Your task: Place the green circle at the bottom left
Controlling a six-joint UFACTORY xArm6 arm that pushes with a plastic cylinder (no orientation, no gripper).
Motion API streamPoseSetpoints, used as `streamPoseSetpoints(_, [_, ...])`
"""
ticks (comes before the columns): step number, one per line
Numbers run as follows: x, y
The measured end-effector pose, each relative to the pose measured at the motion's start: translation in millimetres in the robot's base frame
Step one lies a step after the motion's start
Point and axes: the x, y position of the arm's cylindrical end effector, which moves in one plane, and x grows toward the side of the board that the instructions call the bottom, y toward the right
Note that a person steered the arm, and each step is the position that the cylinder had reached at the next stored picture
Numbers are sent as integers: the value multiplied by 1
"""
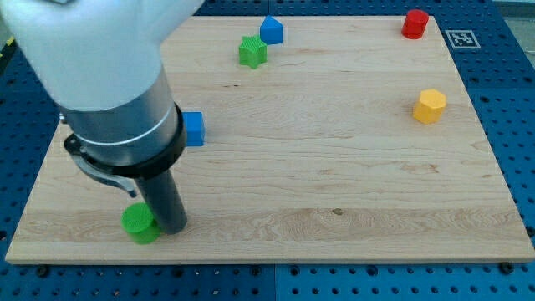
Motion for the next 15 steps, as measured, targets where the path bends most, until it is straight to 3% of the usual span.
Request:
streamPoseSetpoints(3, [0,-15])
streamPoseSetpoints(5, [30,0])
streamPoseSetpoints(11, [32,-60])
streamPoseSetpoints(13, [31,-56])
streamPoseSetpoints(15, [31,-5])
